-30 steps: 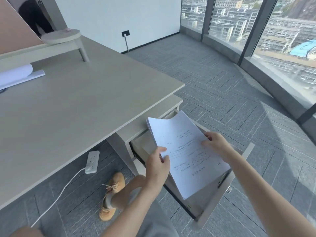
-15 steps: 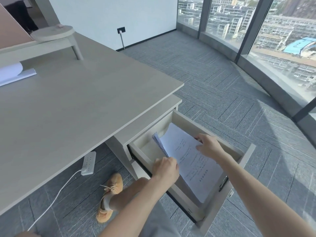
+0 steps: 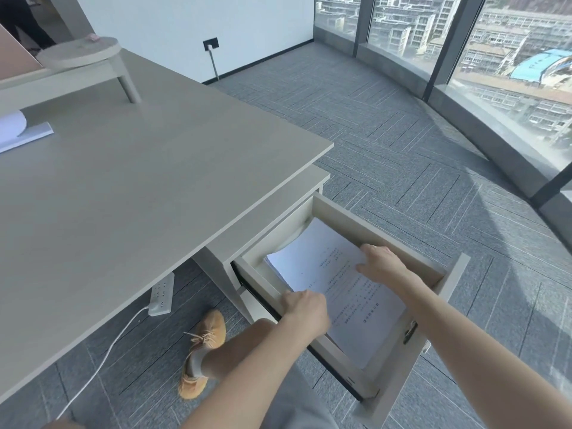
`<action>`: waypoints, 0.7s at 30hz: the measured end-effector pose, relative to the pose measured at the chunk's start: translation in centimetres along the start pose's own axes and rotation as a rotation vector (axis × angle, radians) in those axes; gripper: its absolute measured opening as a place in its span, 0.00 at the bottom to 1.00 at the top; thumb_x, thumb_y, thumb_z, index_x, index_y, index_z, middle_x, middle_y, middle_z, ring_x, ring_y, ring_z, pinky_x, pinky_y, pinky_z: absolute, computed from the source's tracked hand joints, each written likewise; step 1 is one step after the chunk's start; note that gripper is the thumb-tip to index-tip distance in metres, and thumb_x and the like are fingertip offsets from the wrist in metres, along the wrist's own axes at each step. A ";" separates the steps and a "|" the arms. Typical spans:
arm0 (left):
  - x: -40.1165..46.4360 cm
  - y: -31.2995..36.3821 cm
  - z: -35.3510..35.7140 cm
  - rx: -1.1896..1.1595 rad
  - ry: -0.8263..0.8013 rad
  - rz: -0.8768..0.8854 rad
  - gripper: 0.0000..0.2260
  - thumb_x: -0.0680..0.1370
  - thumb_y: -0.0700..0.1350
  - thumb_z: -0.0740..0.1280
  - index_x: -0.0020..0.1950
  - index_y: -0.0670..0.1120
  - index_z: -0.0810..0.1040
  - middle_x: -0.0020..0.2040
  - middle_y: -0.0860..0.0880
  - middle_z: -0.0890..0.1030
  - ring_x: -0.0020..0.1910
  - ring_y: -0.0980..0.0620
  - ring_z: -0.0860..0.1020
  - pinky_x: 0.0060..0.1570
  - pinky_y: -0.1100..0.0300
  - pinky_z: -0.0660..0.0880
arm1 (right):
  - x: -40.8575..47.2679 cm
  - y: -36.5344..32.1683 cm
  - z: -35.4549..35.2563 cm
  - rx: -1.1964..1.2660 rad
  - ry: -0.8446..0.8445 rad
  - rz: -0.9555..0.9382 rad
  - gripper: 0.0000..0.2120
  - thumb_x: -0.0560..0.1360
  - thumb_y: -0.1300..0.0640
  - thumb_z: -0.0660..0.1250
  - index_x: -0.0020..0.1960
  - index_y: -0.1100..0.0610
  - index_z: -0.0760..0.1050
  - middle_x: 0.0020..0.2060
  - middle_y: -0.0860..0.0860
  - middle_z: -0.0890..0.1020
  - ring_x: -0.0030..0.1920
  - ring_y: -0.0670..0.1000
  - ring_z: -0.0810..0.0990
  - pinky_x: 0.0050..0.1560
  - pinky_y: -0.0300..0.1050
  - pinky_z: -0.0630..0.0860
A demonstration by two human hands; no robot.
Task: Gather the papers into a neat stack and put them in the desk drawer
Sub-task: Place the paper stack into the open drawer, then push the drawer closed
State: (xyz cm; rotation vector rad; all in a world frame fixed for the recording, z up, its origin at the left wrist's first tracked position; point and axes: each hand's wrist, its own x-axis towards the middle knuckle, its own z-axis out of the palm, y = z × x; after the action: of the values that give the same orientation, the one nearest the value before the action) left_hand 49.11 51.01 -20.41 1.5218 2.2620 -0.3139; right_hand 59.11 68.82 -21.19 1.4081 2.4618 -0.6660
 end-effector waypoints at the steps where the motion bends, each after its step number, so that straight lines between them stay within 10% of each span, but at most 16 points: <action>1: 0.1 0.0 -0.1 0.006 -0.022 0.001 0.13 0.80 0.48 0.60 0.61 0.45 0.77 0.57 0.43 0.82 0.57 0.42 0.80 0.51 0.51 0.67 | 0.0 0.0 0.1 -0.008 -0.007 0.008 0.15 0.77 0.51 0.67 0.58 0.61 0.72 0.57 0.59 0.79 0.61 0.61 0.77 0.54 0.52 0.75; 10: -0.3 -0.2 -1.7 0.043 -0.076 -0.009 0.09 0.79 0.44 0.62 0.55 0.44 0.78 0.53 0.43 0.82 0.51 0.42 0.81 0.43 0.55 0.72 | -0.9 -0.8 -0.1 -0.088 -0.043 -0.038 0.29 0.78 0.49 0.67 0.75 0.59 0.64 0.69 0.61 0.72 0.71 0.61 0.71 0.68 0.54 0.71; 21: -0.4 -6.3 -13.6 -0.111 0.582 0.099 0.16 0.78 0.51 0.64 0.62 0.46 0.78 0.54 0.42 0.84 0.55 0.40 0.80 0.49 0.52 0.76 | -8.3 -0.2 -1.6 -0.036 0.188 -0.119 0.28 0.79 0.46 0.64 0.77 0.52 0.65 0.69 0.56 0.74 0.70 0.59 0.72 0.68 0.54 0.68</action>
State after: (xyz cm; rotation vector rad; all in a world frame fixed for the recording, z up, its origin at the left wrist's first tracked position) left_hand 40.73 53.66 -8.24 1.8315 2.5516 0.3246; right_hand 63.21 63.25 -16.38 1.3766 2.7060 -0.5321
